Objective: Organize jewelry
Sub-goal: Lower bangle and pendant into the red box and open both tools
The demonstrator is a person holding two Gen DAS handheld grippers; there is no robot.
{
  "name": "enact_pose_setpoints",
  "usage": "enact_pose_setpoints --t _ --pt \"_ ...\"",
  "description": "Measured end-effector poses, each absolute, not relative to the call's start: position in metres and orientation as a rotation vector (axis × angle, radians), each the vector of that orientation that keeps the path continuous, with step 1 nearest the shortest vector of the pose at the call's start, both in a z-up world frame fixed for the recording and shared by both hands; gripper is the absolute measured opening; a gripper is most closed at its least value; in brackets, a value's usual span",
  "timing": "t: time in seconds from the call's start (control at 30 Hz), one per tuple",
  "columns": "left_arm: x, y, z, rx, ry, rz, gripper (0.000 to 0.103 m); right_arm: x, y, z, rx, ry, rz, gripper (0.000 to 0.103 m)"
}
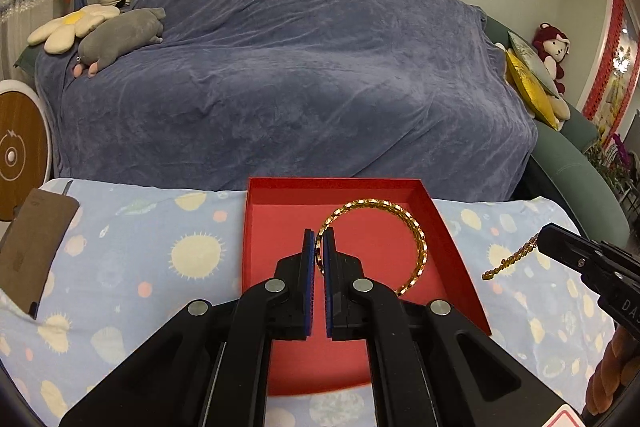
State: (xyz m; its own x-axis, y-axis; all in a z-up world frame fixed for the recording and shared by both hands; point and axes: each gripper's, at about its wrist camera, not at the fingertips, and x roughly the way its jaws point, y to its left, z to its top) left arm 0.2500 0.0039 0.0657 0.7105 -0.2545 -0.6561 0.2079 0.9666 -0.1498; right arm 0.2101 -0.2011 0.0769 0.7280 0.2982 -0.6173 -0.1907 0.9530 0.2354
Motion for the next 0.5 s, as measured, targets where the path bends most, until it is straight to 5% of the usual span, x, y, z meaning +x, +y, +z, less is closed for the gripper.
enact_pose_setpoints --t 0.5 --pt "0.321 -0.009 0.005 -0.032 0.857 -0.194 0.008 0.285 -0.185 0.014 0.139 0.804 0.253 0.005"
